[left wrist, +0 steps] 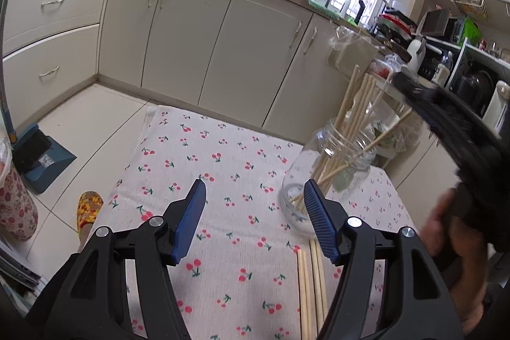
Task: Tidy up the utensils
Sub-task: 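Raise the right tool's stick over the jar and open to drop it in, then lower both tools to the stick pile and close each on one stick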
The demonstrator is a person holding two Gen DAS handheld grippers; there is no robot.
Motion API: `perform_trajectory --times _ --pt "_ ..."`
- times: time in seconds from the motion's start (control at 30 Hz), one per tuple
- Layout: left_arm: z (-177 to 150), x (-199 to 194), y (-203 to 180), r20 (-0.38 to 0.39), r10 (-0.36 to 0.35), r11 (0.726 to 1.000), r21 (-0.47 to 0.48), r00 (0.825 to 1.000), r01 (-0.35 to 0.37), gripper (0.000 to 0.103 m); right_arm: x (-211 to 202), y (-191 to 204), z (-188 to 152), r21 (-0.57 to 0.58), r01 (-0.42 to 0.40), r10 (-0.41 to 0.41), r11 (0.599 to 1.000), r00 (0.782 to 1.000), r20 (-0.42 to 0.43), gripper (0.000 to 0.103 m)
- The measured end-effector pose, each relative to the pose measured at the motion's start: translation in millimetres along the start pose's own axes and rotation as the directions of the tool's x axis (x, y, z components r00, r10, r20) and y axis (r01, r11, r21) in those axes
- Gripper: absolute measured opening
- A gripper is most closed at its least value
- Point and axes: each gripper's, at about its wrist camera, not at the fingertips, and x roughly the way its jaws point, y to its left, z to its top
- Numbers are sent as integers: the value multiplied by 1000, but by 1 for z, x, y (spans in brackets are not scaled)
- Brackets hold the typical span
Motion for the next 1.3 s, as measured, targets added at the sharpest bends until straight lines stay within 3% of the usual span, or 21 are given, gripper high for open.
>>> perform_trajectory --times 0.07,0.13,0.2,0.33,0.4,0.57,0.83,1.03,1.3 --pt "-1 -3 -1 -18 5 1000 15 1000 -5 62 -21 -6 -7 6 20 -19 1000 998 -53 39" --pt "-3 -5 -3 -47 13 999 35 999 -11 64 -31 -9 -24 -1 17 -17 1000 986 -167 39" --pt "-6 -5 -4 -72 18 999 51 997 -14 65 -34 -10 -48 -1 -4 4 1000 955 -298 39" --pt "-14 -6 -10 -130 30 996 82 991 -20 65 -27 -3 -97 0 -42 36 999 857 -515 31" --pt "-17 -9 -14 -146 35 995 94 989 -21 66 -21 4 -111 -13 -59 42 998 822 -568 26" --pt "-26 -16 -18 -177 58 992 121 983 -37 69 -10 16 -125 -69 -70 10 995 770 -637 22" --pt "-43 -4 -25 -268 83 984 172 960 -37 69 -11 8 -120 -132 -89 -25 987 729 -685 22" --pt "-51 11 -39 -306 104 973 228 946 -33 70 -8 -4 -120 -119 -79 -27 990 712 -702 22" --pt "-58 37 -49 -351 185 942 330 918 -64 69 -12 -21 -119 -116 -88 -21 989 703 -711 10"
